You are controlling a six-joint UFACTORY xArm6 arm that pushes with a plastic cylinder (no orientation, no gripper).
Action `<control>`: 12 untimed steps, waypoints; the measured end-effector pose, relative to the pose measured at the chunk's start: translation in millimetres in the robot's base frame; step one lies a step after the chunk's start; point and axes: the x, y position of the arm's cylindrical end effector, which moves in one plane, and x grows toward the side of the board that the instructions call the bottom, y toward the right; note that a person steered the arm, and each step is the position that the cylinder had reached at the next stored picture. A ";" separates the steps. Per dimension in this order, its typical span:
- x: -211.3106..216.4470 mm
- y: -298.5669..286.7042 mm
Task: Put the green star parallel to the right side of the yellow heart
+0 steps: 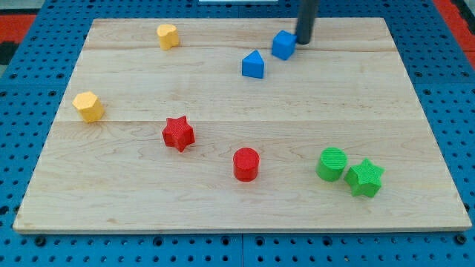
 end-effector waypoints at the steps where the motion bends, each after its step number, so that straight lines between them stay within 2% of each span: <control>1: -6.6 24.0; 2: 63.8 90.6; 3: 151.7 156.1; 4: 203.8 168.5; 5: 254.2 151.7; 7: 326.6 98.1; 8: 265.6 76.4; 9: 217.4 91.3; 10: 208.2 105.6; 12: 240.5 108.3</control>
